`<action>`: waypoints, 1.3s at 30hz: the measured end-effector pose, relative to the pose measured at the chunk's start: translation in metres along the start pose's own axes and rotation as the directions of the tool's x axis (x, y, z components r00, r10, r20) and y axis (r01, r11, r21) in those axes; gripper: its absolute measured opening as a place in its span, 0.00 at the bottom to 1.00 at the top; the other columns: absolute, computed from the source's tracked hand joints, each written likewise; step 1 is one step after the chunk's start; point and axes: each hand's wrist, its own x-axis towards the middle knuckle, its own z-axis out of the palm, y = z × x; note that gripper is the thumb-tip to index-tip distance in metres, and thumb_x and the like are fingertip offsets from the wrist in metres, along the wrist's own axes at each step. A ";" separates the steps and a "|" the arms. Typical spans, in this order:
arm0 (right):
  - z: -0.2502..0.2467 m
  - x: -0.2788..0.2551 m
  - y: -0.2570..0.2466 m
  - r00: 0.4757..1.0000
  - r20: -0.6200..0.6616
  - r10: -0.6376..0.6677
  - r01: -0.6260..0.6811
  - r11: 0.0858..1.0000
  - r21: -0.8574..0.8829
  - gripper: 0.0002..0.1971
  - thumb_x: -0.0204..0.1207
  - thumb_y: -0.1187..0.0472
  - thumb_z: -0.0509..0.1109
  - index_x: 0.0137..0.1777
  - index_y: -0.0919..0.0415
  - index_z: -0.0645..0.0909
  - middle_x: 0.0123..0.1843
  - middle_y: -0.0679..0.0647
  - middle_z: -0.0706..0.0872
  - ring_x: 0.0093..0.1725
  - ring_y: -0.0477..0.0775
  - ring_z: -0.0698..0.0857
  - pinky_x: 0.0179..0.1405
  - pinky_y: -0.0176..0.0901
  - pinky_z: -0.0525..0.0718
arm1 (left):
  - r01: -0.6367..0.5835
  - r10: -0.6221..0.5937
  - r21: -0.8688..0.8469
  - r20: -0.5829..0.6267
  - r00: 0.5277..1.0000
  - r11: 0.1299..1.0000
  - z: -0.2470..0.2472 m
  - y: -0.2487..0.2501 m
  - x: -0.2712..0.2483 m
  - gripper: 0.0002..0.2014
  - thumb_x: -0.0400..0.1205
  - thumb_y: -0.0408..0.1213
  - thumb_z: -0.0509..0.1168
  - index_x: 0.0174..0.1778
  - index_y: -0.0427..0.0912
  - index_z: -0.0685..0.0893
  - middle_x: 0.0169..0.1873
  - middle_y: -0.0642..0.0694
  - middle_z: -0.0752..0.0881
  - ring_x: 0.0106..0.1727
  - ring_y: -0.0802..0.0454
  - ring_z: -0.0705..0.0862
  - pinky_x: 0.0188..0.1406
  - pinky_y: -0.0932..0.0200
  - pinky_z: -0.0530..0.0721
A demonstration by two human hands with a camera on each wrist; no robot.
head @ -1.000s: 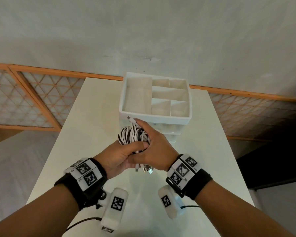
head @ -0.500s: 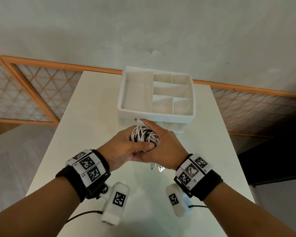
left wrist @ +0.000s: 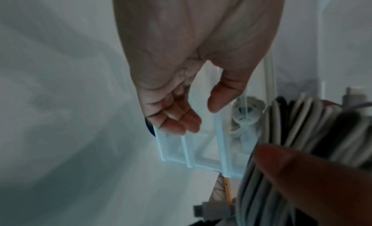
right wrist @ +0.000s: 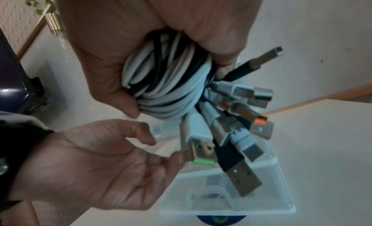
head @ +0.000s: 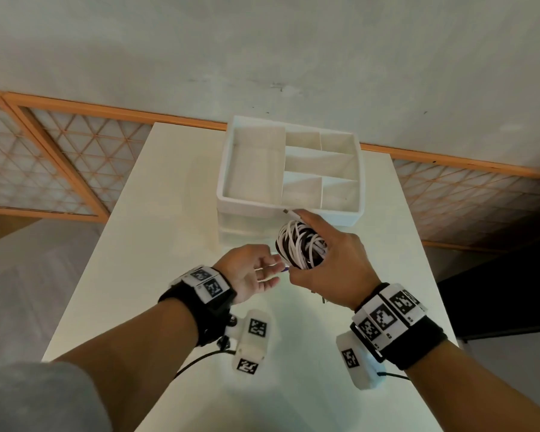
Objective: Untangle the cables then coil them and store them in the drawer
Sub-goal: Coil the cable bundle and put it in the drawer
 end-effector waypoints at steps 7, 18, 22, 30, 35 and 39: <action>-0.008 -0.011 -0.002 0.999 -0.010 -0.030 0.031 0.999 0.032 0.44 0.52 0.41 0.77 0.72 0.23 0.66 0.46 0.32 0.85 0.44 0.45 0.90 0.43 0.48 0.93 | 0.033 -0.032 -0.017 0.049 0.998 0.999 0.015 -0.007 0.003 0.06 0.77 0.28 0.64 0.49 0.39 0.81 0.37 0.43 0.84 0.35 0.48 0.83 0.44 0.52 0.83; -0.012 -0.011 -0.012 0.992 0.091 -0.092 0.102 0.987 -0.122 0.47 0.55 0.48 0.81 0.77 0.29 0.66 0.57 0.39 0.88 0.51 0.47 0.89 0.50 0.48 0.92 | -0.272 0.229 0.807 0.174 0.958 0.524 -0.004 -0.006 -0.060 0.12 0.78 0.31 0.70 0.57 0.42 0.84 0.50 0.47 0.88 0.41 0.55 0.87 0.35 0.63 0.82; -0.017 0.002 -0.023 0.987 0.119 -0.110 0.131 0.974 -0.184 0.48 0.56 0.48 0.81 0.77 0.27 0.63 0.59 0.39 0.87 0.53 0.51 0.89 0.48 0.51 0.92 | -0.159 0.365 0.981 0.190 0.911 -0.116 -0.011 0.009 -0.056 0.27 0.79 0.41 0.66 0.77 0.44 0.74 0.73 0.44 0.78 0.69 0.44 0.79 0.67 0.51 0.79; 0.008 0.022 -0.033 0.940 0.324 -0.106 0.267 0.819 -0.508 0.47 0.59 0.49 0.79 0.78 0.28 0.61 0.54 0.48 0.85 0.54 0.57 0.84 0.53 0.52 0.86 | -0.092 0.174 0.964 0.138 0.975 -0.248 -0.026 -0.014 -0.068 0.25 0.81 0.44 0.62 0.77 0.47 0.76 0.73 0.44 0.80 0.71 0.43 0.80 0.69 0.50 0.80; 0.030 0.030 -0.024 0.911 0.413 -0.010 0.255 0.799 -0.544 0.46 0.61 0.51 0.80 0.78 0.27 0.63 0.55 0.46 0.84 0.54 0.57 0.85 0.51 0.48 0.85 | -0.106 0.209 0.985 0.133 0.969 -0.137 -0.031 0.006 -0.075 0.18 0.78 0.45 0.64 0.60 0.42 0.87 0.61 0.45 0.88 0.63 0.45 0.85 0.62 0.51 0.84; 0.041 0.041 -0.020 0.880 0.471 0.053 0.247 0.798 -0.550 0.46 0.60 0.50 0.80 0.78 0.29 0.63 0.61 0.44 0.85 0.58 0.56 0.85 0.54 0.51 0.87 | -0.184 0.533 0.983 0.147 0.834 0.016 -0.028 0.011 -0.068 0.22 0.79 0.46 0.69 0.64 0.40 0.75 0.60 0.44 0.80 0.60 0.44 0.81 0.56 0.51 0.82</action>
